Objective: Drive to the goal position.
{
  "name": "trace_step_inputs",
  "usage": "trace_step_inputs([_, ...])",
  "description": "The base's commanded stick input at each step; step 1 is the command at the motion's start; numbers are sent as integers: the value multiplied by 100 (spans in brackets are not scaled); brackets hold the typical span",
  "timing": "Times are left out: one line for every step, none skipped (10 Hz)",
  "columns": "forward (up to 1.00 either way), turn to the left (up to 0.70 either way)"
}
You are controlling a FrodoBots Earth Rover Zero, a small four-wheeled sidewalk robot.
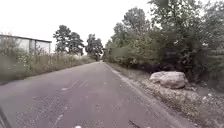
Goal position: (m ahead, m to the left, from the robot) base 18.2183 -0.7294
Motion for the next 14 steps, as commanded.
trace_step_inputs([7,0])
trace_step_inputs([7,0])
trace_step_inputs([7,0])
trace_step_inputs([7,0])
trace_step_inputs([7,0])
trace_step_inputs([7,0])
trace_step_inputs([7,0])
trace_step_inputs([7,0])
trace_step_inputs([7,0])
trace_step_inputs([7,0])
trace_step_inputs([7,0])
trace_step_inputs([7,0])
trace_step_inputs([7,0])
trace_step_inputs([7,0])
